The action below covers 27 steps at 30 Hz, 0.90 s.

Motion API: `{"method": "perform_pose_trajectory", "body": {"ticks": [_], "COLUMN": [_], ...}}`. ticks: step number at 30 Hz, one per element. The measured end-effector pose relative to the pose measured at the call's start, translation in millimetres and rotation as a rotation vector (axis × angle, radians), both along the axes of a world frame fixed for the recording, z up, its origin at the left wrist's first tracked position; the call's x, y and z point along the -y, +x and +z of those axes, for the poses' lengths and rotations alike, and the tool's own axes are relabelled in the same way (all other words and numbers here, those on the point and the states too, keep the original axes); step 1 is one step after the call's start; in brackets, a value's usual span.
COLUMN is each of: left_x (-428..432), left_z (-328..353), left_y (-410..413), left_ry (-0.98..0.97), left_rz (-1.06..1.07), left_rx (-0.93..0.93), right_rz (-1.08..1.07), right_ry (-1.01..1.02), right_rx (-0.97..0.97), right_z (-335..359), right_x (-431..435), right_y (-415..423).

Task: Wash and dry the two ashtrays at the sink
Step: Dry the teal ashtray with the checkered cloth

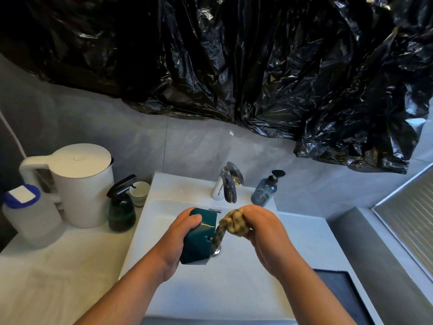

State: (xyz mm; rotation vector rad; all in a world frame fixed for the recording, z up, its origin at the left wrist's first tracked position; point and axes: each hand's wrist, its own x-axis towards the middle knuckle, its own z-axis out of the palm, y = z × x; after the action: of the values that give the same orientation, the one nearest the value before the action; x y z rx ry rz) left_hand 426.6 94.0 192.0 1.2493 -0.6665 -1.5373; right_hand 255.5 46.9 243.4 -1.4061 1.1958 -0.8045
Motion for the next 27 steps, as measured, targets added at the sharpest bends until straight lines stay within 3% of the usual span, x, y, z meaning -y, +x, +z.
{"method": "perform_pose_trajectory", "body": {"ticks": [8, 16, 23, 27], "left_x": [1, 1, 0, 1], "left_z": [-1, -2, -3, -4], "left_y": [2, 0, 0, -2], "left_ry": [-0.002, -0.048, -0.075, -0.095], "left_rz": [-0.009, -0.038, -0.088, -0.120], "left_rx": [-0.006, 0.036, 0.063, 0.028], "right_rz": [0.054, -0.147, -0.115, -0.125], "right_ry": [-0.287, -0.118, -0.208, -0.074], "right_rx": [-0.521, -0.208, 0.004, 0.243], "right_z": [12, 13, 32, 37], "right_x": [2, 14, 9, 4], "right_y": [4, 7, 19, 34]}}
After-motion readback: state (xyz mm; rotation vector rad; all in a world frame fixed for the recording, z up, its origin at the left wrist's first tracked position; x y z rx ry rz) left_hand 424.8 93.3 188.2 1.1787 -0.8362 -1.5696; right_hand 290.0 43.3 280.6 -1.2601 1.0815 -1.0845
